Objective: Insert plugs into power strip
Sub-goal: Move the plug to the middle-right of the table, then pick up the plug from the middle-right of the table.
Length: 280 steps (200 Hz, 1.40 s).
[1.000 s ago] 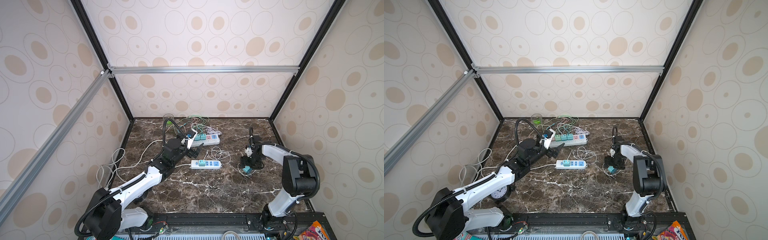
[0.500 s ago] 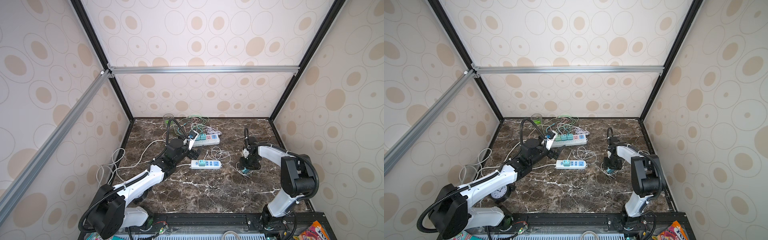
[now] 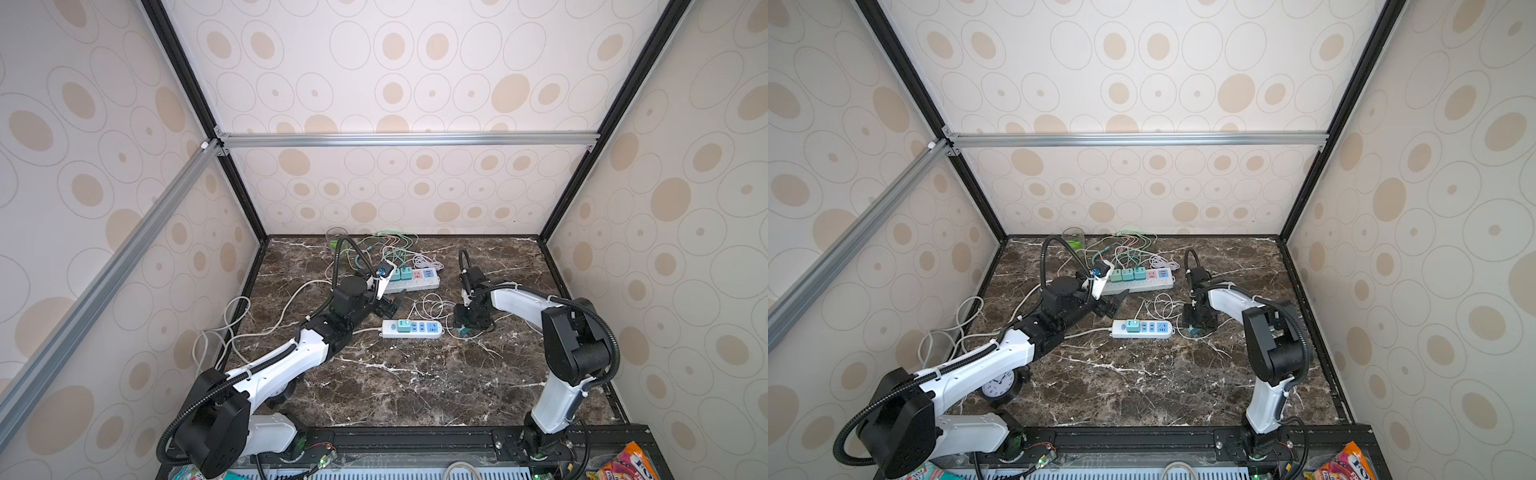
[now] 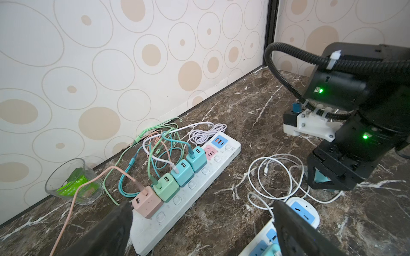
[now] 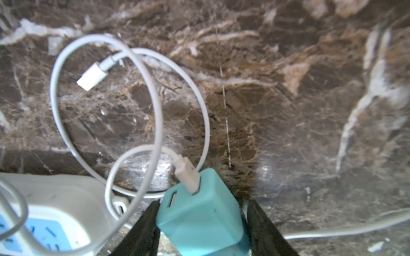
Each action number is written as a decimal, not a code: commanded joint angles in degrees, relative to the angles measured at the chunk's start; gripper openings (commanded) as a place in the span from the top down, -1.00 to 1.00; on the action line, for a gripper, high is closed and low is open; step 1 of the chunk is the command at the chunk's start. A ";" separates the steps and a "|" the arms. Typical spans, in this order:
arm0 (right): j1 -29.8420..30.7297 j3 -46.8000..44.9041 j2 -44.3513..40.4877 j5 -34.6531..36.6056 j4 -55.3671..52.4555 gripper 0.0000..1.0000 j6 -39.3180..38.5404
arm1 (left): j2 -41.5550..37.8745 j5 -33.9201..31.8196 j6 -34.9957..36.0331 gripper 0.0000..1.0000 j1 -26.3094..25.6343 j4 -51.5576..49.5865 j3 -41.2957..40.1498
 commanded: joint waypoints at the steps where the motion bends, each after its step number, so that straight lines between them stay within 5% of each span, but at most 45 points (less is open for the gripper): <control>1: -1.51 -1.05 -1.07 5.98 -2.85 0.13 1.22 | 0.44 -0.38 1.25 -0.97 0.37 -0.56 1.89; 39: -2.59 -3.23 -3.27 -1.66 -3.04 -0.39 -6.88 | 2.35 0.75 0.81 -0.97 0.38 -2.27 3.35; 80: -2.57 -1.27 -1.43 -5.49 -5.87 -0.48 -15.68 | 4.62 1.49 -0.02 -0.97 0.37 -3.62 5.58; 148: -1.34 -2.62 -2.55 0.03 -6.34 -0.16 -16.70 | 5.33 1.84 -0.39 -0.97 0.37 -4.90 6.44; 225: -0.20 -0.51 1.46 2.42 -4.17 -0.05 -15.20 | 5.72 2.28 -0.25 -0.97 0.37 -6.18 7.12; 280: 1.40 -2.38 -7.63 9.87 -1.70 0.28 -18.48 | 6.82 1.06 -3.23 -0.97 0.33 -9.46 10.47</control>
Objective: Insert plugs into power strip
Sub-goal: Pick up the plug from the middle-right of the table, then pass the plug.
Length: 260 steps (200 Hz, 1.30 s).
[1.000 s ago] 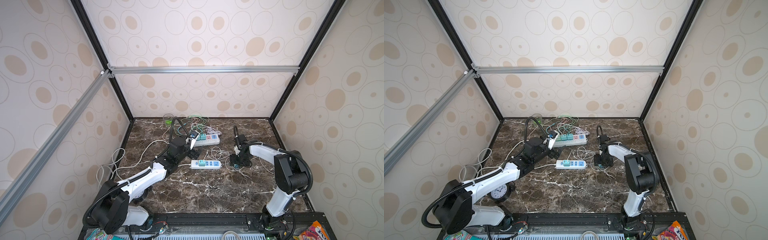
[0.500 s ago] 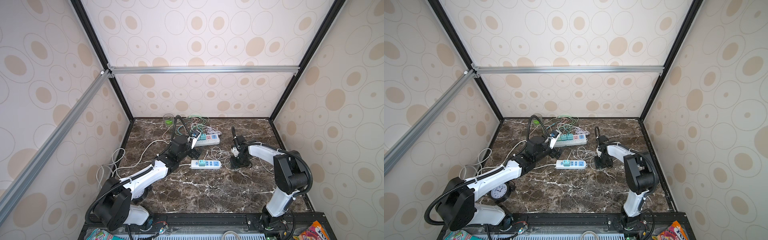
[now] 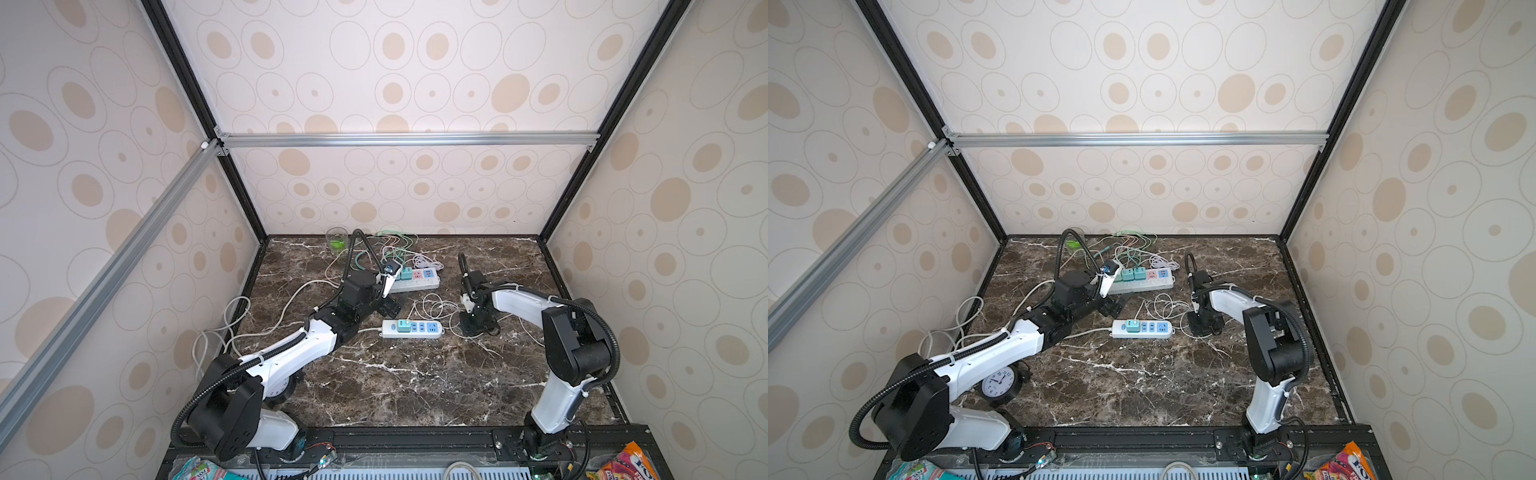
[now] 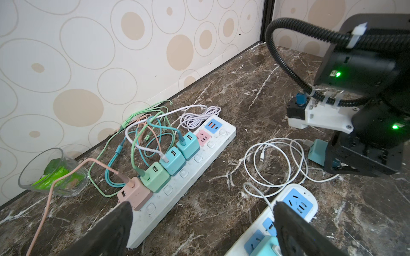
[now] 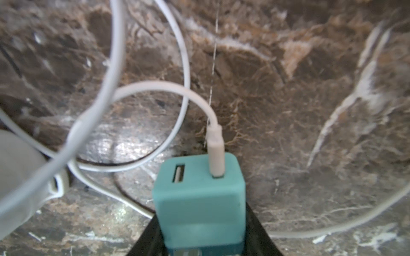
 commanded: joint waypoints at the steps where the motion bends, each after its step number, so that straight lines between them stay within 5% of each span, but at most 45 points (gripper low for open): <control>1: 1.24 -0.82 -6.75 5.55 1.18 0.28 -2.64 | 1.27 -0.65 -2.54 -0.97 0.35 -2.61 5.11; 68: 7.79 -1.99 -19.86 6.79 9.24 0.30 -20.03 | 6.55 17.22 -13.48 -0.97 -0.38 -1.00 13.33; 119: 15.85 -4.25 -23.57 7.65 17.55 0.29 -33.33 | 10.25 26.18 -12.96 -0.97 -0.55 -7.30 19.18; 149: 17.84 -5.02 -25.71 6.40 20.77 0.29 -34.82 | 10.19 26.47 -9.51 -0.93 0.48 -12.08 19.30; 196: 19.59 -7.51 -30.68 0.42 25.50 0.28 -38.44 | 9.53 40.91 -11.84 -0.83 6.03 -13.31 19.65; 224: 21.18 -7.03 -31.07 2.31 27.47 0.28 -40.32 | 10.65 42.23 -10.57 -0.59 6.25 -16.16 21.20; 260: 21.27 -7.73 -31.24 2.45 29.90 0.28 -40.89 | 7.15 45.83 -18.26 -0.46 12.06 -4.92 14.58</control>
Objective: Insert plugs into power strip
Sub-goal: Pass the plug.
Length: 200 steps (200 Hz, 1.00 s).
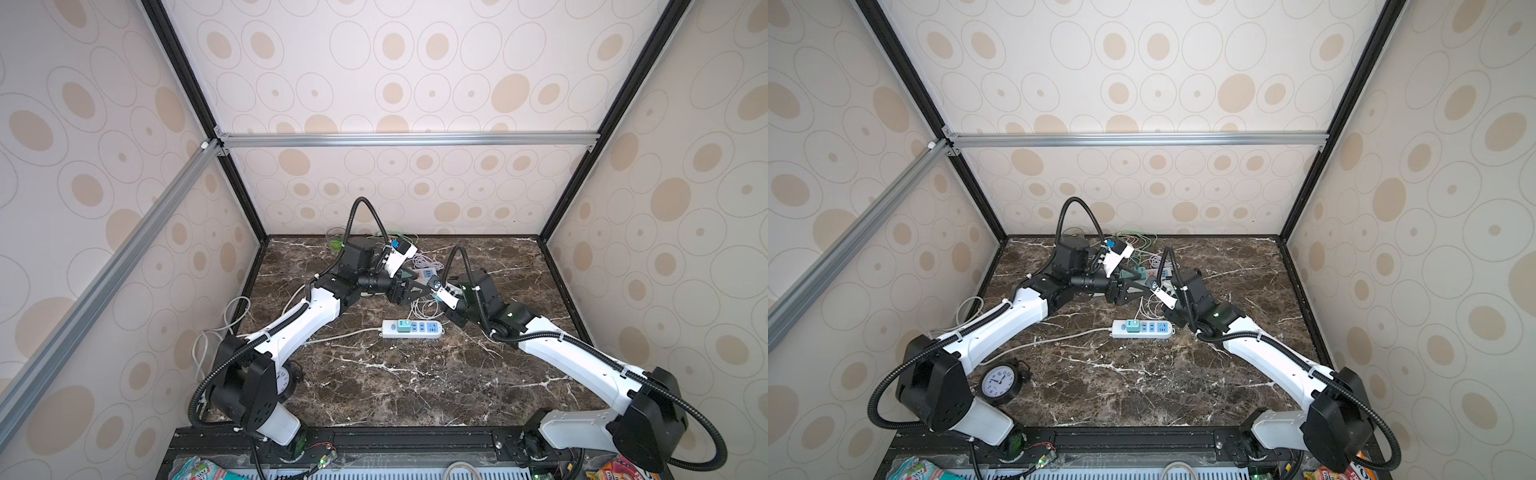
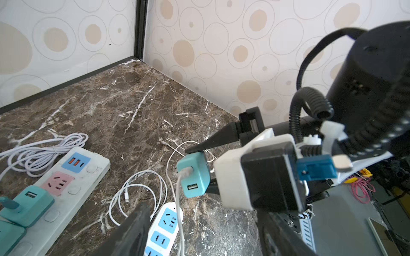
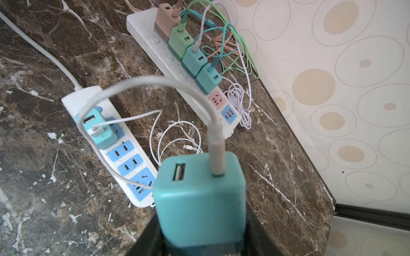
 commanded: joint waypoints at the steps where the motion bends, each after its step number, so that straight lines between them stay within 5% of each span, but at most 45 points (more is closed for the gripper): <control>1: 2.98 0.00 -2.41 -5.27 5.91 0.28 -4.45 | -1.45 -1.79 -5.44 -0.46 5.22 7.43 -3.92; 110: 6.21 3.92 2.15 -4.68 5.87 0.26 -9.08 | 0.37 3.47 1.83 -0.45 3.65 -2.43 -1.53; 200: 7.46 4.26 3.47 -1.72 5.30 0.26 -13.06 | -3.62 7.39 -1.66 -0.60 7.52 3.45 -5.97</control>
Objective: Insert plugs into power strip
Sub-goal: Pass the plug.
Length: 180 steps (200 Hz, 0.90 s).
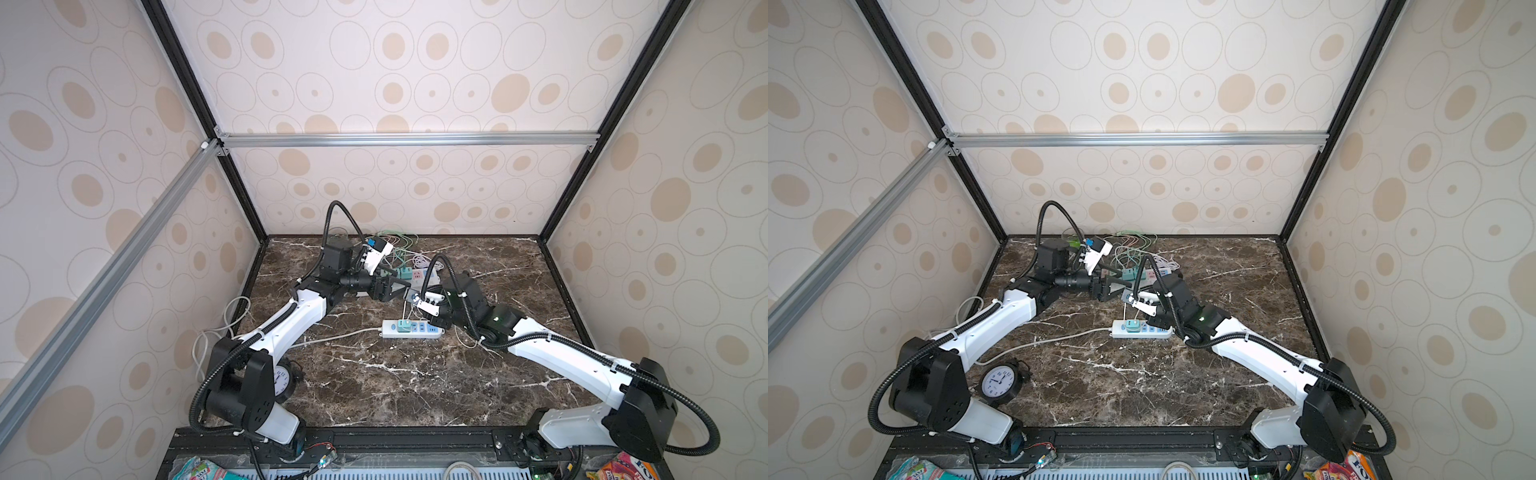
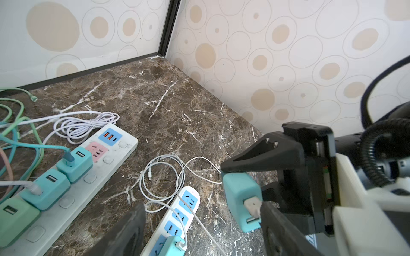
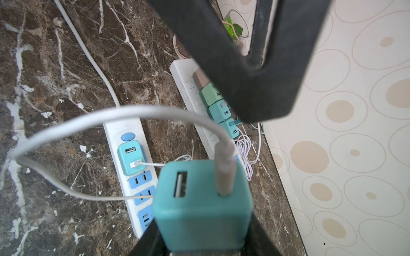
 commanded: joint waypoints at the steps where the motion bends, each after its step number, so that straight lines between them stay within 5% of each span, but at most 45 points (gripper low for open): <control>1: 0.53 2.12 0.46 -0.25 1.34 0.26 -1.65 | -1.52 3.59 -0.25 -0.60 0.28 1.36 -0.47; 48: 0.65 3.78 2.52 -0.15 0.86 0.26 -1.81 | 0.22 4.23 1.92 -0.52 -1.48 -1.94 -0.66; 93: 1.38 5.70 4.64 0.15 -0.05 0.26 -1.86 | 4.11 -1.79 5.95 -0.38 -4.00 -9.06 2.73; 145: 3.70 6.13 5.81 2.84 -0.58 0.25 -5.95 | 5.98 2.24 3.58 0.05 -4.20 -5.42 2.96; 180: 4.42 5.92 6.39 4.69 0.28 0.25 -7.03 | 5.29 3.63 2.93 0.05 -4.17 -3.71 1.84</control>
